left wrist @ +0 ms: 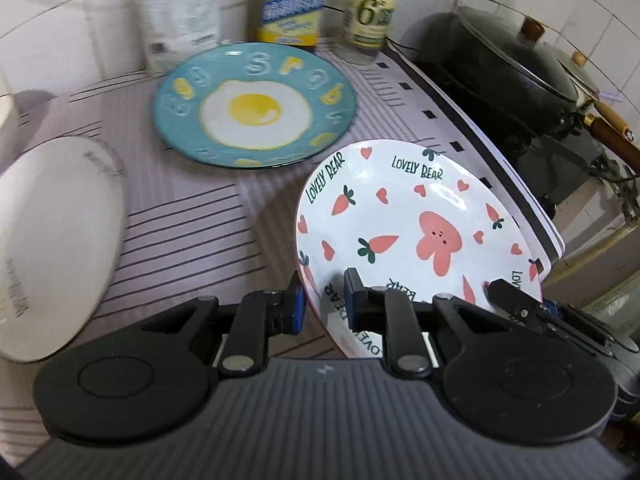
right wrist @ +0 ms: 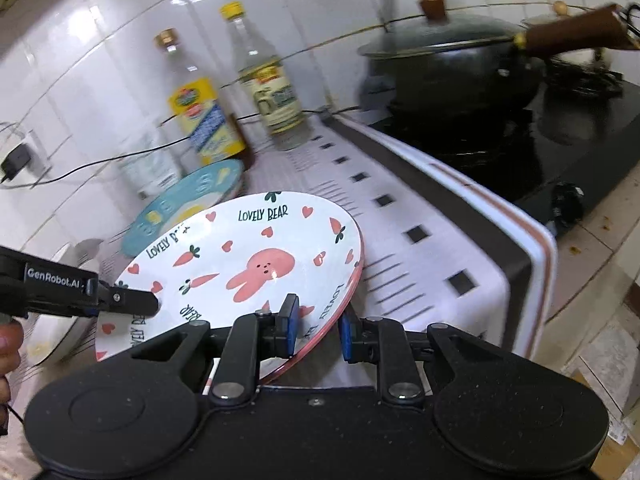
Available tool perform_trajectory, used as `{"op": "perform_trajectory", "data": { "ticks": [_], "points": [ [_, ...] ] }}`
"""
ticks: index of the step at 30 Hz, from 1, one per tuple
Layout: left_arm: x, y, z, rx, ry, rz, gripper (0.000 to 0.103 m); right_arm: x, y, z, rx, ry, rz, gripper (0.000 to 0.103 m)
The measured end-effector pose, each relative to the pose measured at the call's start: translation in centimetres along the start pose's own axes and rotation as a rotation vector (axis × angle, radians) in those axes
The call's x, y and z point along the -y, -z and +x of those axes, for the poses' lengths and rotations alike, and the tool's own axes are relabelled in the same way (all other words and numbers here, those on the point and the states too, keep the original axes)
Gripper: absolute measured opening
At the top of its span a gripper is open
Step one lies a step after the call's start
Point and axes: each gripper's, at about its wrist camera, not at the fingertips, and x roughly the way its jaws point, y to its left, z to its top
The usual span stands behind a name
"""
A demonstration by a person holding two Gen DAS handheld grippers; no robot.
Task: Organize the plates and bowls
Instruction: 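Lift the Lovely Bear plate with both grippers and carry it over the white plate, then lower the Lovely Bear plate onto the white plate and open both grippers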
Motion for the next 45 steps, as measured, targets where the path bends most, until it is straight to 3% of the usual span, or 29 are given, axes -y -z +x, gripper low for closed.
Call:
{"op": "perform_trajectory", "data": {
  "ticks": [6,23,32,39,45],
  "points": [
    [-1.7,0.8,-2.6,-0.019,-0.031,-0.020,0.019,-2.6,0.2,-1.0,-0.018,-0.054,-0.043,0.026],
    [-6.1,3.7,-10.6,0.034,-0.121,-0.083,0.019,-9.4,0.7,-3.5,-0.028,-0.191,-0.120,0.026],
    [-11.7,4.8,-12.6,0.065,-0.201,-0.198,0.020,-14.1,1.4,-1.3,-0.091,-0.309,-0.162,0.027],
    [-16.0,5.3,-11.1,0.062,-0.246,-0.266,0.021,-17.5,1.1,2.7,-0.136,-0.390,-0.242,0.027],
    [-18.7,5.8,-10.1,0.048,-0.267,-0.342,0.022,-19.8,1.8,5.6,-0.187,-0.410,-0.270,0.027]
  ]
}}
